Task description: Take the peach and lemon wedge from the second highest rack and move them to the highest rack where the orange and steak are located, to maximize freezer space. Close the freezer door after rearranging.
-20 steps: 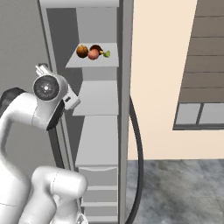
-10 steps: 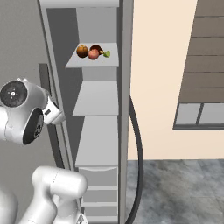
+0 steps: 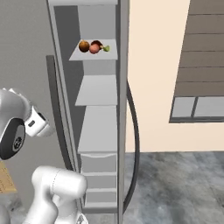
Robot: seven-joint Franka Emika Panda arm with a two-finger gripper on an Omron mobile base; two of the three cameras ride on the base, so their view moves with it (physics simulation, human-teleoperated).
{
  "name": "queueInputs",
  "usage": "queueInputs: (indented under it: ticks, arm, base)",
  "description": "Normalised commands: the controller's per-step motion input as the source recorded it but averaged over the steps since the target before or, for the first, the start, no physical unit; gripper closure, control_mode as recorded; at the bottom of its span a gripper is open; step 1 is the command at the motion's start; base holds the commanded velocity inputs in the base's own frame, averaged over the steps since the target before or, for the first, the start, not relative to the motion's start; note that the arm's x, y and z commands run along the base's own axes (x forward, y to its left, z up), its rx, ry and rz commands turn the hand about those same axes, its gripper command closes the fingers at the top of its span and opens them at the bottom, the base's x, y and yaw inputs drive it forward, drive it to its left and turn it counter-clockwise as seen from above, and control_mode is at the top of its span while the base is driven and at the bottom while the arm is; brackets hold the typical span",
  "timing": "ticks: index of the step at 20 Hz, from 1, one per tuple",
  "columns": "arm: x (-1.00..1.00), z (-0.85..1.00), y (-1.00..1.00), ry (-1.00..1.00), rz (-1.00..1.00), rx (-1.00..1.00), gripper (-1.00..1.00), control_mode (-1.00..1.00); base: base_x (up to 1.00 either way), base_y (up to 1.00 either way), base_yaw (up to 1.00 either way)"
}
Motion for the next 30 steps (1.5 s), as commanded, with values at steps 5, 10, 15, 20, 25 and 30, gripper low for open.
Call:
queueInputs:
  ticks: [5, 10, 15, 20, 25, 30]
  arm:
    - [0.0, 0.0, 0.0, 0.0, 0.0, 0.0, -1.0, 1.0]
    - [0.0, 0.0, 0.0, 0.0, 0.0, 0.0, -1.0, 1.0]
    - [0.0, 0.0, 0.0, 0.0, 0.0, 0.0, -1.0, 1.0]
    - [0.0, 0.0, 0.0, 0.0, 0.0, 0.0, -1.0, 1.0]
    - [0.0, 0.0, 0.0, 0.0, 0.0, 0.0, -1.0, 1.0]
    - [0.0, 0.0, 0.0, 0.0, 0.0, 0.0, -1.0, 1.0]
  base:
    - [-0.72, -0.42, -0.12]
    - [-0.49, -0.73, -0.01]
    - [-0.24, -0.92, 0.0]
    - [-0.01, -1.0, 0.05]
    - [-0.05, -1.0, 0.11]
    - [0.12, -0.91, 0.32]
